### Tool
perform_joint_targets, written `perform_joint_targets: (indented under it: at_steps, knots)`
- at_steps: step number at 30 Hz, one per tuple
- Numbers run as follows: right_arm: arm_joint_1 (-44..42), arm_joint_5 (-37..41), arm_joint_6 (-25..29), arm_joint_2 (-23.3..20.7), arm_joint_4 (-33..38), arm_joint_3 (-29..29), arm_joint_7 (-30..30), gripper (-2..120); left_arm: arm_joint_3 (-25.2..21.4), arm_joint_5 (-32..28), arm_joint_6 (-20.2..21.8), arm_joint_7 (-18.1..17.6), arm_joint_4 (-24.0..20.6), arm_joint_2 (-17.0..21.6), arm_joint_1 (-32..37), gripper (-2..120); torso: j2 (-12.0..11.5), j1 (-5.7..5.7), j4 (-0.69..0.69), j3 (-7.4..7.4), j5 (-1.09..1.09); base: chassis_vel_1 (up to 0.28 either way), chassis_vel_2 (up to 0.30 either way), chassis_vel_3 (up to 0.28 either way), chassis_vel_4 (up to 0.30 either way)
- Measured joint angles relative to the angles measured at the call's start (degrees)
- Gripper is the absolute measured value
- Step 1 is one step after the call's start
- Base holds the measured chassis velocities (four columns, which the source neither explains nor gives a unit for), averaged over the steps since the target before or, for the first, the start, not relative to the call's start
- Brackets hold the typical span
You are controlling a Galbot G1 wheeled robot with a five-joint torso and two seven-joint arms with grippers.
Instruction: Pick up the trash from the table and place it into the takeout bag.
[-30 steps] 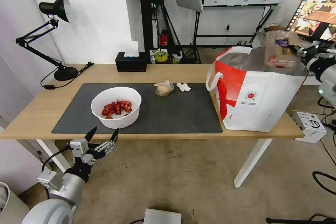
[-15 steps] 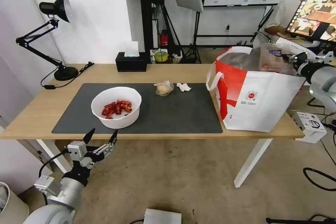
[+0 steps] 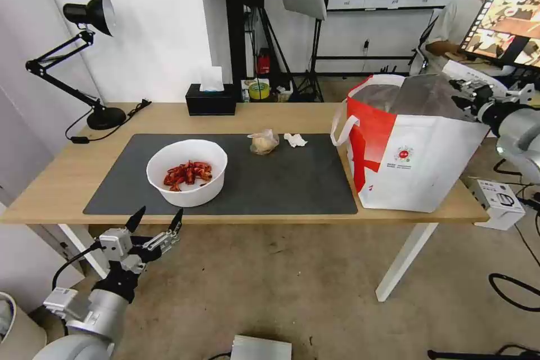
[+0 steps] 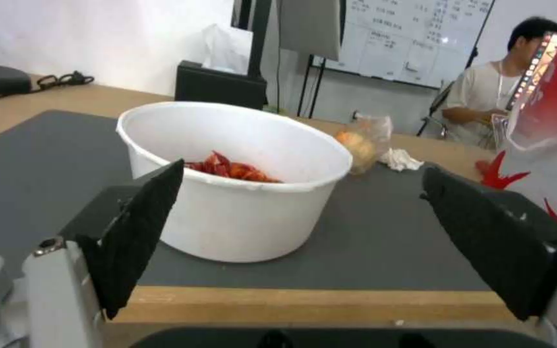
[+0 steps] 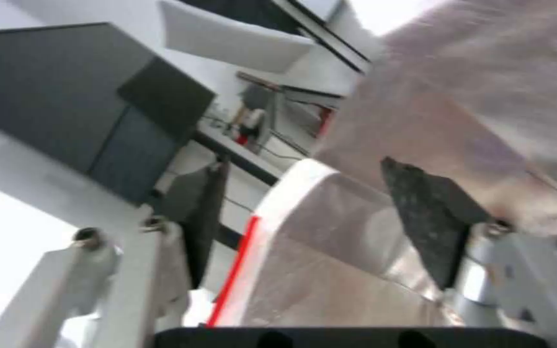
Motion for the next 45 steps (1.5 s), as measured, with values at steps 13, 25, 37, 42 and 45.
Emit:
perform_joint_targets:
  at_steps: [13, 25, 37, 42, 45]
  knots:
    - [-3.10, -19.24, 5.18, -1.00, 7.81, -1.92, -16.67, 100, -1.82, -0.12, -0.05, 0.01, -1.42, -1.29, 0.82, 100, 0.00, 0.00, 0.01, 0.00, -0.01, 0.000, 0.000, 0.000, 0.000]
    - [-16.94, -37.01, 9.53, -1.10, 19.94, -1.19, -22.47, 100, -3.23, -0.14, -0.32, 0.01, -2.76, -1.77, 2.59, 100, 0.01, 0.00, 0.01, 0.00, -0.01, 0.000, 0.000, 0.000, 0.000]
    - [-28.64, -53.95, 15.09, 2.99, 23.22, -1.77, -25.37, 100, -2.95, 0.30, -0.76, -0.08, -2.88, -1.86, 3.25, 100, 0.00, 0.00, 0.01, 0.00, -0.01, 0.000, 0.000, 0.000, 0.000]
    - [-32.05, -61.18, 17.43, 6.44, 23.14, -2.61, -25.29, 100, -2.65, 0.81, -1.01, -0.11, -2.82, -2.12, 3.27, 100, 0.01, 0.00, 0.01, 0.00, -0.01, 0.000, 0.000, 0.000, 0.000]
    - [-33.79, -65.97, 19.09, 8.42, 22.09, -2.73, -25.29, 100, -2.58, 0.94, -1.17, -0.12, -2.82, -2.27, 3.31, 100, 0.00, 0.00, 0.01, 0.00, 0.00, 0.000, 0.000, 0.000, 0.000]
